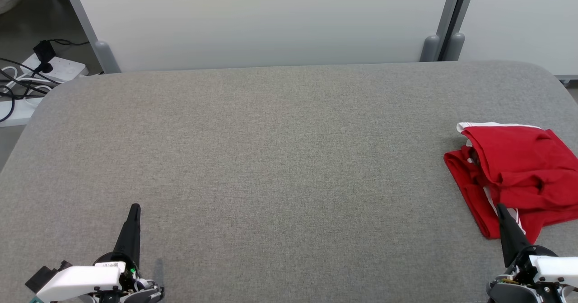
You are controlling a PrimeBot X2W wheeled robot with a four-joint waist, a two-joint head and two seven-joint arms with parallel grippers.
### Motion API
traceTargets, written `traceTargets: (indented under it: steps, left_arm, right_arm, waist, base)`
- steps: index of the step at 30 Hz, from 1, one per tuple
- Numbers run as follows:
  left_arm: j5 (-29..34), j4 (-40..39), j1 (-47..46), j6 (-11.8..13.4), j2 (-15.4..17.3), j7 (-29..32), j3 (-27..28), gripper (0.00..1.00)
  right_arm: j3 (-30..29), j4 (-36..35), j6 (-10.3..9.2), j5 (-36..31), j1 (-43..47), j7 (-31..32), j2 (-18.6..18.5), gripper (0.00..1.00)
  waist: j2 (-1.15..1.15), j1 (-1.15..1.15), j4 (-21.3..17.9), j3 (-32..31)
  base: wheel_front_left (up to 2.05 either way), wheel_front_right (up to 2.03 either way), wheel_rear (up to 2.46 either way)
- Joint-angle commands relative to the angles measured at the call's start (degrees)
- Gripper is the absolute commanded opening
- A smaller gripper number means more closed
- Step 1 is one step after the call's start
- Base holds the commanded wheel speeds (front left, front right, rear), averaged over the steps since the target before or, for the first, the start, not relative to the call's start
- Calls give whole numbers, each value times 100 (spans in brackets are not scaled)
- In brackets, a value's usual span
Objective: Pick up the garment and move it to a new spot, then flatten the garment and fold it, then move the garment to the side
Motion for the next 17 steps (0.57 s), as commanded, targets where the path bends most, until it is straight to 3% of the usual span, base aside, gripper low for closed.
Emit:
traceTargets:
  steps: [1, 17]
  left_arm:
    - [-25, -153, -330, -47, 43, 37, 190, 0]
    - [-25, -153, -330, -47, 43, 37, 189, 0]
  right_arm:
    - [81, -154, 26, 29, -259, 46, -75, 0]
    - [79, -154, 26, 28, -260, 47, -74, 0]
  waist:
    - [0, 0, 0, 0]
    - [0, 0, 0, 0]
  base:
    - [0, 0, 0]
    - [0, 0, 0]
